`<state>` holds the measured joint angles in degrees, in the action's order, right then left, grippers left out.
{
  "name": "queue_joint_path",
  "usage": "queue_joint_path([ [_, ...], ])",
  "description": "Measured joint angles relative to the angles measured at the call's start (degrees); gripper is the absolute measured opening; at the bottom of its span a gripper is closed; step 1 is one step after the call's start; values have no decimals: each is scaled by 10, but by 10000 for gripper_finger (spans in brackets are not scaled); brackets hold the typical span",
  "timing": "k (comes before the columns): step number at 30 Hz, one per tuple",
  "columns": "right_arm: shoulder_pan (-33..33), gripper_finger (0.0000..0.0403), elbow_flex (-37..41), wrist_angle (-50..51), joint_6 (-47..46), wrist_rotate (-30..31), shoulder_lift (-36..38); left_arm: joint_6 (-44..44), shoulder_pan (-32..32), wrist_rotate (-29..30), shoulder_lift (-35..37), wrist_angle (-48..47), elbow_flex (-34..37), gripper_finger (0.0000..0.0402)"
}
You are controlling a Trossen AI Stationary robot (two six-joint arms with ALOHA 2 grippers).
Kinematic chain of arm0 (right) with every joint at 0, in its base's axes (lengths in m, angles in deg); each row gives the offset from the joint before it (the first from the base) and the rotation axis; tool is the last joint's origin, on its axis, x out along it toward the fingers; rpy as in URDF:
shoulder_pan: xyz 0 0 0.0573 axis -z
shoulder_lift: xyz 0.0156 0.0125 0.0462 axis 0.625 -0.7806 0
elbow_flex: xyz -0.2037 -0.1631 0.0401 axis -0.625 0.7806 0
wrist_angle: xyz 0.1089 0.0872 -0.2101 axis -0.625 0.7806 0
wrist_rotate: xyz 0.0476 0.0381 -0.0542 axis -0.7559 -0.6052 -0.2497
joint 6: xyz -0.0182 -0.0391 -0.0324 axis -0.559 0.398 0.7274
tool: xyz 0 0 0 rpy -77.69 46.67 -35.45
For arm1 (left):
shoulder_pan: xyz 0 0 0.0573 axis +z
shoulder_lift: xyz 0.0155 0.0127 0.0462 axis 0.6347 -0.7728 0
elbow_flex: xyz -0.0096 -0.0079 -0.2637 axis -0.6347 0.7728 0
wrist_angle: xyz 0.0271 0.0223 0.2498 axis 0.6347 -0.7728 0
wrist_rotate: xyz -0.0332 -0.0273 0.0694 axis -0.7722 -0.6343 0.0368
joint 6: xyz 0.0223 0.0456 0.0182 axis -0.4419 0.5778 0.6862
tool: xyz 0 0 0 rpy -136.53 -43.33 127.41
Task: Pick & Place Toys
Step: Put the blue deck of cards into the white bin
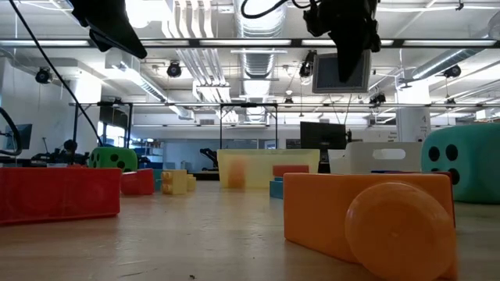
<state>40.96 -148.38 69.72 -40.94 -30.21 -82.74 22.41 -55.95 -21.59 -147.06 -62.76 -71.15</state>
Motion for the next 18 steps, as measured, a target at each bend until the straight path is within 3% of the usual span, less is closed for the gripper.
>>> queue_joint_path([
  [9, 39, 58, 4, 52, 4, 16, 24, 0, 0, 0, 0, 0, 0, 0],
  [18, 118, 58, 19, 58, -8, 27, 62, 0, 0, 0, 0, 0, 0, 0],
])
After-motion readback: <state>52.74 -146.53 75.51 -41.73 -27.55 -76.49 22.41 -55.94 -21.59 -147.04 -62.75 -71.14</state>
